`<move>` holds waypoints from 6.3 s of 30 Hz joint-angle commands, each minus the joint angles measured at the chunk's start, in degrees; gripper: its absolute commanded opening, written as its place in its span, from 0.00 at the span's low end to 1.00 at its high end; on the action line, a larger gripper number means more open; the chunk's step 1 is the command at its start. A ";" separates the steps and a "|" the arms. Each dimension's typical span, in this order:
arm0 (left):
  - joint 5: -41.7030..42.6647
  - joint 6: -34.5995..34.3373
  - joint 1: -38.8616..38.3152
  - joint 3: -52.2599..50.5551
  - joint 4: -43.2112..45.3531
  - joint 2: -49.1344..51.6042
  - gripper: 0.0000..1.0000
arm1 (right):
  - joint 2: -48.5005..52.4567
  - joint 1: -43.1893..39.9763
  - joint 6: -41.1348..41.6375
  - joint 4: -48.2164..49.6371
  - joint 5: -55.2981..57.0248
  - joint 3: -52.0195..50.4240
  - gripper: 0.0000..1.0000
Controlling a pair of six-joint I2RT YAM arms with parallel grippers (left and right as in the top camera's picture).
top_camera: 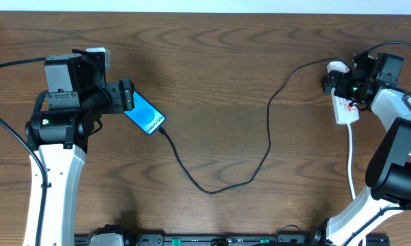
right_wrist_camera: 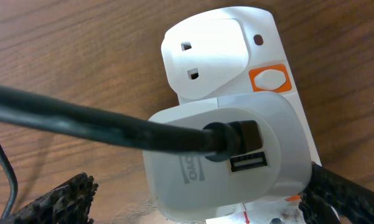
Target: Plug charger to phone and switch on socket
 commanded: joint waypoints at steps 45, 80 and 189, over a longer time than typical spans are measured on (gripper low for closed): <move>-0.52 0.81 -0.02 0.28 -0.09 0.33 0.82 | 0.04 2.58 2.49 2.12 -16.76 -5.57 0.99; -0.52 0.81 -0.02 0.28 -0.09 0.33 0.82 | 0.04 4.44 2.49 2.23 -16.22 -7.56 0.99; -0.52 0.81 -0.02 0.28 -0.09 0.33 0.82 | -28.09 2.93 19.04 -15.85 22.75 -8.15 0.99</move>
